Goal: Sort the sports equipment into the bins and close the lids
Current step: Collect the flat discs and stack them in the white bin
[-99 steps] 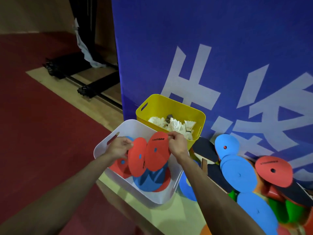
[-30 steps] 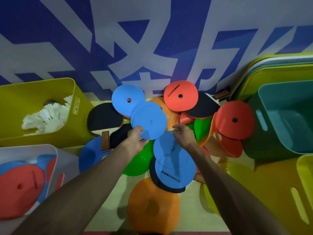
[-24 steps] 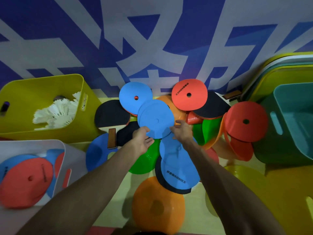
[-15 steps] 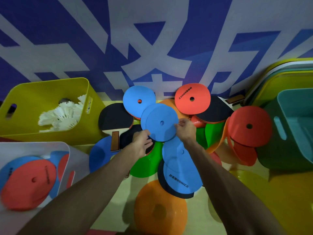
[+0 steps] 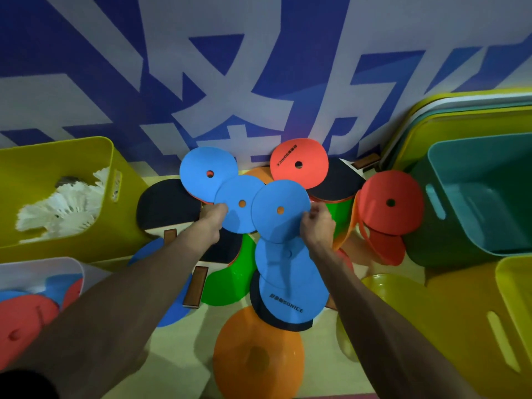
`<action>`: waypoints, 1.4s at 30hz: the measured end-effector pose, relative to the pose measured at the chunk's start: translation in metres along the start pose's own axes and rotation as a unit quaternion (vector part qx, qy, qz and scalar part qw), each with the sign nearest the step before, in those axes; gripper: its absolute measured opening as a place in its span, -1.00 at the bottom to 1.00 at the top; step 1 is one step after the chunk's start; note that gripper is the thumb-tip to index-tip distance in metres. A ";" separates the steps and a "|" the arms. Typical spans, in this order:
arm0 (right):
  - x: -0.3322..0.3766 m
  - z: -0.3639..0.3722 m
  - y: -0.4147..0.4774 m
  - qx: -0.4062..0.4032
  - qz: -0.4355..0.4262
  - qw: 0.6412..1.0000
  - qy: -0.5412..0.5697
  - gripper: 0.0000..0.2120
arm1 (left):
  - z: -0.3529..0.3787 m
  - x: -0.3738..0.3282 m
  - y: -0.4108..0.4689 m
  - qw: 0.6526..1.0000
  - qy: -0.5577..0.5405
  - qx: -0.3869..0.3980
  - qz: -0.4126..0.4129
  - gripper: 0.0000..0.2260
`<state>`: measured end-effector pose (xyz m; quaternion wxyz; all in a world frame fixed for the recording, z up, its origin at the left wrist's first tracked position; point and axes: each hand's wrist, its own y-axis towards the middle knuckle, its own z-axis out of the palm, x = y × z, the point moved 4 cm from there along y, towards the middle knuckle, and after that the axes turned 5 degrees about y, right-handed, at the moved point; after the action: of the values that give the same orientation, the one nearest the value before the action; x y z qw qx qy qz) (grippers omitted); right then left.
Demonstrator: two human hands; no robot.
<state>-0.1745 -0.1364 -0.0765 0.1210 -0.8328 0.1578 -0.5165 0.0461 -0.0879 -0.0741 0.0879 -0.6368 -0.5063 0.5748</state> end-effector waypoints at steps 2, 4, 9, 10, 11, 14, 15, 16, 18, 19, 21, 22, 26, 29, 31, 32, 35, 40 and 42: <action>0.001 0.001 -0.004 -0.004 0.002 1.000 0.007 -0.79 | 0.001 -0.002 0.002 1.000 -0.015 -0.004 0.002 -0.84; 0.002 0.001 -0.006 -0.004 -0.007 1.000 0.007 -0.79 | -0.001 -0.002 0.003 0.999 -0.027 -0.031 0.009 -0.78; 0.008 -0.005 -0.007 -0.015 -0.022 0.999 0.018 -0.78 | -0.005 0.011 0.006 0.996 -0.002 -0.076 0.042 -0.87; 0.011 -0.007 -0.008 -0.019 -0.023 0.999 0.019 -0.78 | -0.007 0.014 0.005 0.996 0.002 -0.077 0.049 -0.92; 0.013 -0.008 -0.009 -0.023 -0.025 0.999 0.019 -0.77 | -0.008 0.015 0.003 0.996 0.005 -0.076 0.055 -0.93; 0.022 -0.012 -0.013 -0.028 -0.033 0.999 0.024 -0.78 | -0.014 0.016 -0.004 0.994 0.008 -0.070 0.083 -0.81; 0.025 -0.013 -0.014 -0.030 -0.035 0.999 0.026 -0.78 | -0.016 0.015 -0.008 0.993 0.011 -0.067 0.094 -0.79; 0.029 -0.014 -0.017 -0.033 -0.037 0.998 0.029 -0.78 | -0.018 0.014 -0.012 0.992 0.017 -0.065 0.105 -0.77; 0.036 -0.017 -0.022 -0.037 -0.046 0.998 0.038 -0.79 | -0.024 0.010 -0.019 0.990 0.024 -0.064 0.125 -0.75; 0.041 -0.016 -0.026 -0.035 -0.054 0.997 0.044 -0.80 | -0.028 0.007 -0.024 0.988 0.027 -0.066 0.134 -0.73; 0.055 -0.013 -0.036 -0.024 -0.073 0.995 0.060 -0.80 | -0.037 -0.001 -0.035 0.984 0.028 -0.072 0.157 -0.73; 0.064 -0.010 -0.042 -0.020 -0.087 0.994 0.063 -0.80 | -0.043 -0.005 -0.040 0.983 0.024 -0.076 0.168 -0.74; 0.101 0.008 -0.067 -0.001 -0.140 0.986 0.086 -0.78 | -0.083 -0.027 -0.069 0.969 0.020 -0.117 0.217 -0.89; 0.129 0.030 -0.086 0.013 -0.168 0.979 0.110 -0.79 | -0.123 -0.032 -0.092 0.959 -0.010 -0.132 0.251 -0.89; 0.147 0.046 -0.102 0.022 -0.181 0.975 0.128 -0.80 | -0.150 -0.029 -0.107 0.956 -0.056 -0.132 0.254 -0.87; 0.156 0.055 -0.111 0.027 -0.186 0.973 0.133 -0.81 | -0.165 -0.027 -0.112 0.954 -0.079 -0.137 0.253 -0.86; 0.179 0.084 -0.140 0.046 -0.209 0.966 0.147 -0.81 | -0.214 -0.019 -0.125 0.943 -0.140 -0.161 0.257 -0.92; 0.208 0.129 -0.186 0.099 -0.236 0.951 0.175 -0.79 | -0.291 0.002 -0.152 0.925 -0.216 -0.158 0.270 -0.86; 0.215 0.145 -0.204 0.121 -0.244 0.945 0.181 -0.79 | -0.321 0.018 -0.157 0.919 -0.233 -0.165 0.273 -0.87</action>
<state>0.0740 -0.0266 0.1113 0.0610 -0.7171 -0.0946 -0.6878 0.2212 0.1505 0.1277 -0.2995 -0.6039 -0.4067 0.6166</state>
